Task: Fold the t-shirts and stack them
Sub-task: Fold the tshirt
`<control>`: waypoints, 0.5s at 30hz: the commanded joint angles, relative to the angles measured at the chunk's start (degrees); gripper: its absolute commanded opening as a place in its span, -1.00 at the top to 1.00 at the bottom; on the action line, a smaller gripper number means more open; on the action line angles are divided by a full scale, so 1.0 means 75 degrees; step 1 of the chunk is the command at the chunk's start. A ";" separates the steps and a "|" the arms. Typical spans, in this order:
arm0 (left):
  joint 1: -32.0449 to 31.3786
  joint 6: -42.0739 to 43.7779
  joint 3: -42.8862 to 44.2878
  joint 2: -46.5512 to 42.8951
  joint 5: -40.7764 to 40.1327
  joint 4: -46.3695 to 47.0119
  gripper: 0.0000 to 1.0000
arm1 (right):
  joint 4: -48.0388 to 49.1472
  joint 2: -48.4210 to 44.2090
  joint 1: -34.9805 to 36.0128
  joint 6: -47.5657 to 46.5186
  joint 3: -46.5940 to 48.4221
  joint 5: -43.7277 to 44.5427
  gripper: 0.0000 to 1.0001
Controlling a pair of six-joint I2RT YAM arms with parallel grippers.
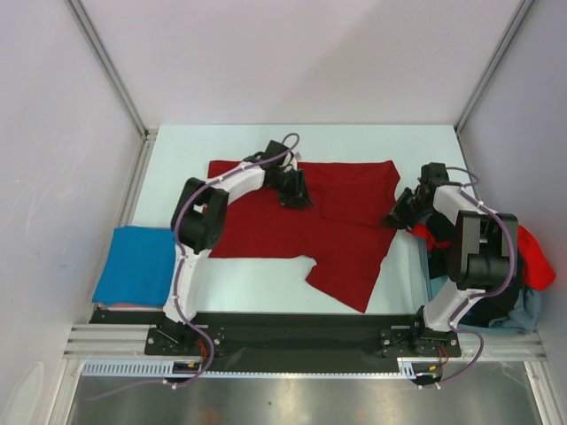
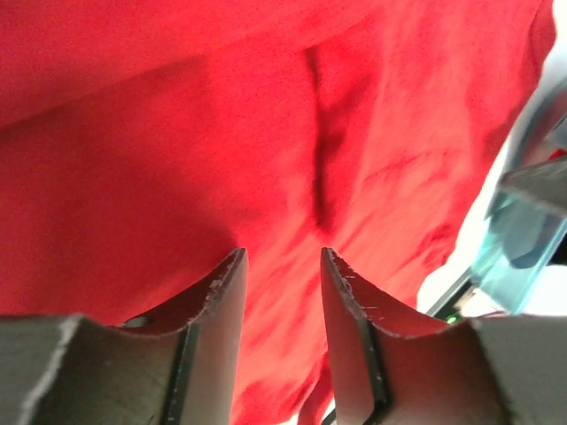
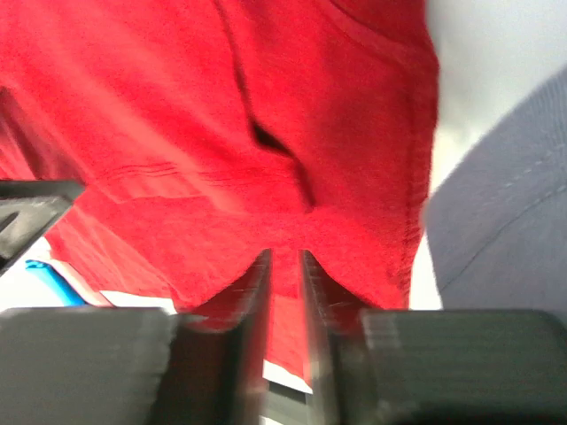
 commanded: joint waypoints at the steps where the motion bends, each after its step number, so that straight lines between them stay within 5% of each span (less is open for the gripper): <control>1: 0.0522 0.1476 -0.0131 -0.1497 -0.0257 -0.0752 0.11 | -0.0542 -0.0372 0.0030 -0.0800 0.1156 0.0260 0.39; 6: 0.1879 0.1736 -0.0625 -0.2179 -0.0305 -0.0683 0.09 | -0.0214 0.0619 -0.0087 -0.1271 0.2621 0.0285 0.01; 15: 0.3628 0.1057 0.0405 -0.0786 0.0175 -0.0590 0.10 | -0.0412 0.3411 -0.0134 -0.1446 0.6298 0.0529 -0.36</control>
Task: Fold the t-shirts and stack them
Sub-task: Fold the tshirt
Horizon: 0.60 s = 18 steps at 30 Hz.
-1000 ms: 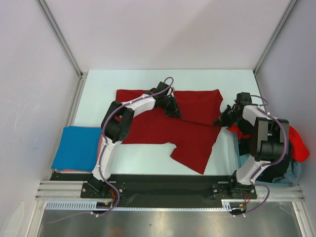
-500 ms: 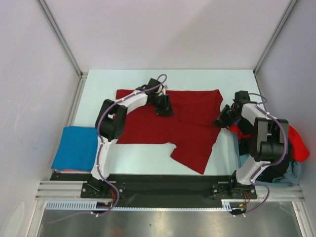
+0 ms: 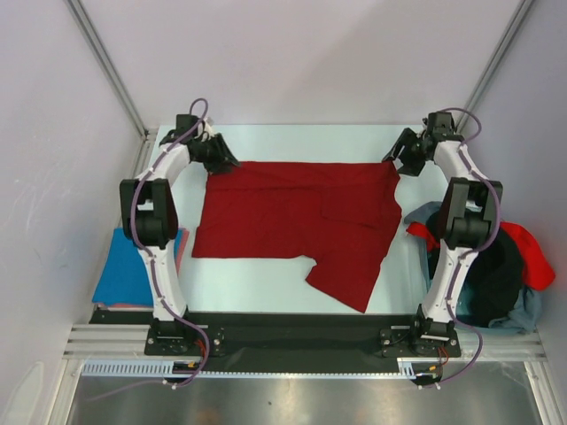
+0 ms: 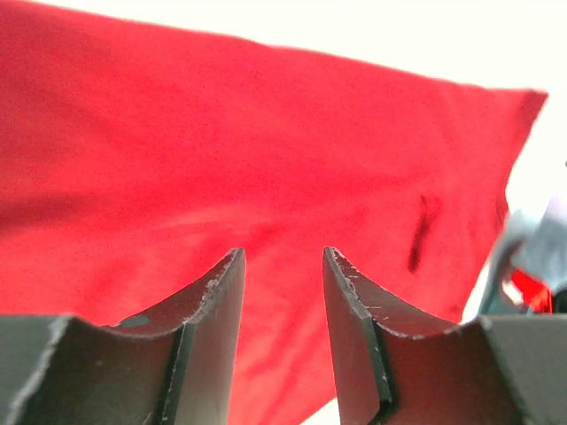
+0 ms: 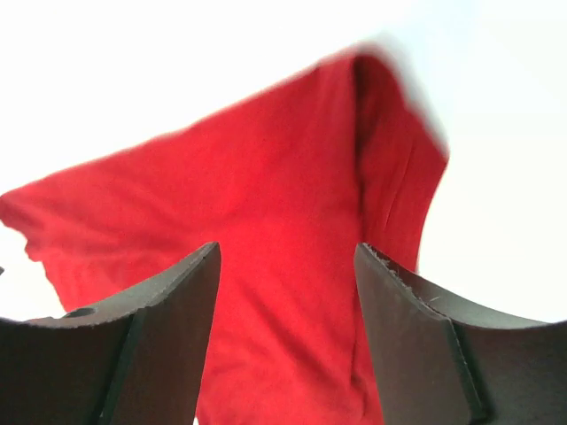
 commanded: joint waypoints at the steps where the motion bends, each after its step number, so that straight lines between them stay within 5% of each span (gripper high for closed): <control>1: 0.0233 -0.0276 0.0601 0.0652 0.0368 0.0005 0.10 | -0.0392 0.0940 -0.0012 -0.0342 0.1258 0.0299 -0.36; 10: 0.0738 -0.0628 0.0510 0.1356 0.0263 0.0321 0.13 | -0.0113 0.2010 0.0011 -0.0084 0.1987 0.0054 0.07; 18: 0.0937 -0.0804 0.0228 0.1438 0.0123 0.0427 0.14 | 0.0181 0.2420 0.0000 0.0080 0.2209 0.0276 0.12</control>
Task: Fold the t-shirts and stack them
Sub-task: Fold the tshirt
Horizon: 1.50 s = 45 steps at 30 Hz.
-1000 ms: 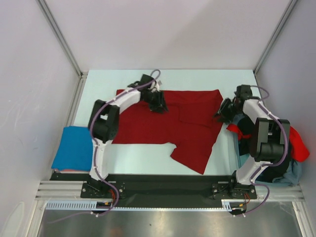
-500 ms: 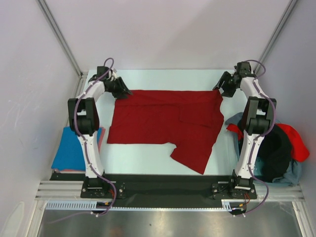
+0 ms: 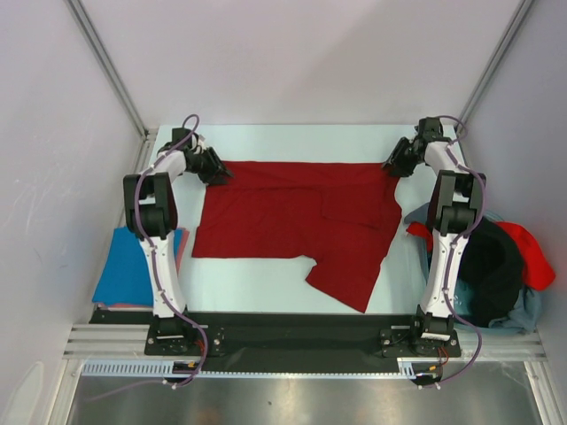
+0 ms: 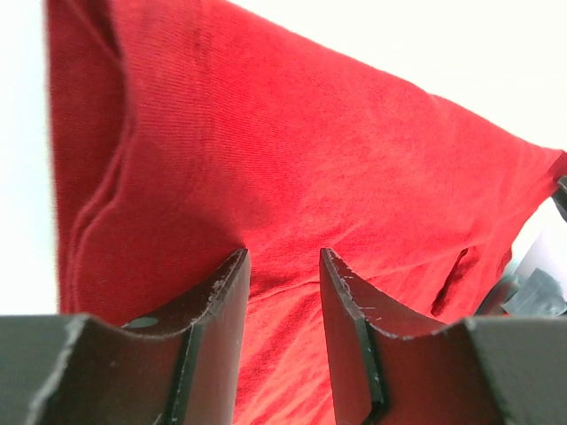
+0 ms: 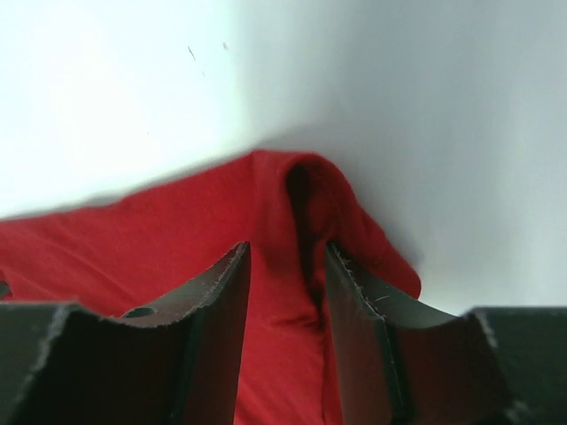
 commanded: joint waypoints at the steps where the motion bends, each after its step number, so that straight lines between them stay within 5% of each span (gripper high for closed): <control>1: 0.0148 -0.0215 -0.0067 -0.0031 -0.0029 0.0191 0.14 | 0.0350 0.0220 -0.0021 0.0126 0.0517 0.0201 0.14; 6: 0.0276 -0.0321 -0.0113 0.0122 -0.0052 0.0203 0.15 | 0.0572 0.0490 -0.0138 0.0197 0.0774 0.0365 0.37; 12: 0.0335 -0.0251 -0.0067 0.0332 -0.0193 0.0215 0.15 | 0.0491 0.0795 -0.0279 0.0501 0.1021 0.0832 1.00; 21: 0.0335 -0.0192 0.0320 0.0380 -0.0333 0.0168 0.17 | -0.0094 0.0982 -0.0302 0.0421 0.1605 0.1373 0.99; 27: 0.0312 0.0206 0.0006 -0.0767 -0.0976 -0.0230 0.09 | -0.1699 0.0774 -0.0162 0.0104 0.2556 0.1653 0.29; 30: 0.0241 0.0475 -0.0754 -0.1867 -0.1526 -0.0418 0.03 | -0.2215 0.0014 -0.0045 0.0126 0.2125 0.2040 0.10; 39: 0.0019 0.0371 -0.4431 -0.5451 -0.3087 -0.0676 0.07 | -0.2873 -0.2320 0.0716 -0.0049 0.0109 0.3715 -0.22; 45: 0.0007 -0.0636 -0.6674 -0.7119 -0.3989 -0.0723 0.15 | -0.2124 -0.4265 0.1851 -0.0412 -0.2012 0.3086 -0.24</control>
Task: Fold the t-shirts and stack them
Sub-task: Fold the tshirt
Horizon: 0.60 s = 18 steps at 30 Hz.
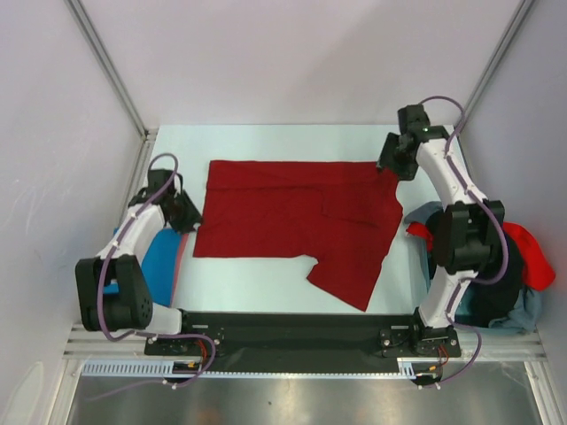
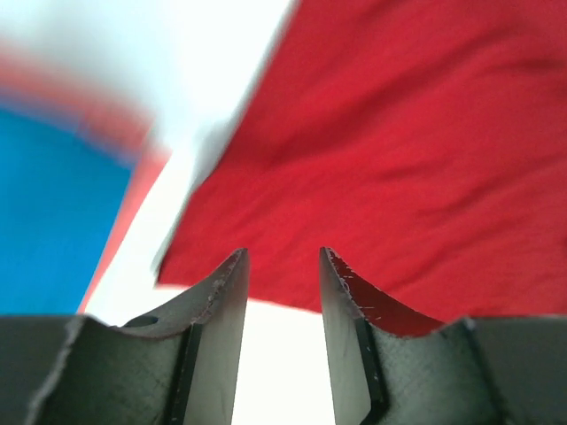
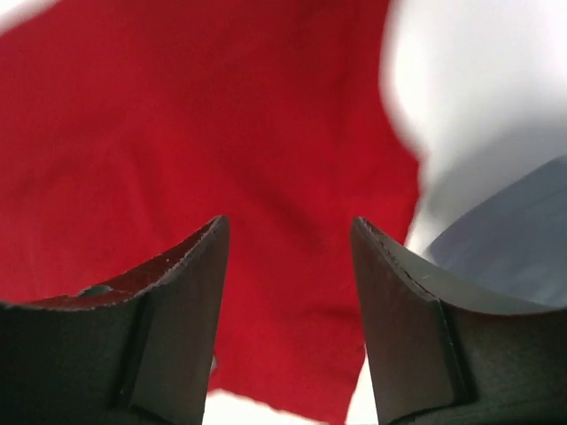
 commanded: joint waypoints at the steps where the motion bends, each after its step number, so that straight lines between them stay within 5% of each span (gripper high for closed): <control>1: -0.0034 -0.0776 -0.0998 -0.0757 -0.0807 -0.0155 0.15 | 0.0313 -0.1075 0.0635 -0.0325 -0.0888 -0.0363 -0.23; 9: -0.0034 -0.1737 -0.2078 -0.0667 -0.1227 0.0127 0.13 | 0.0970 -0.3324 0.1199 0.0015 -0.3932 -0.1875 -0.24; 18: -0.0034 -0.2066 -0.2266 0.0141 -0.1545 0.0713 0.11 | 0.0631 -0.4920 0.1281 0.0003 -0.5483 -0.2240 -0.25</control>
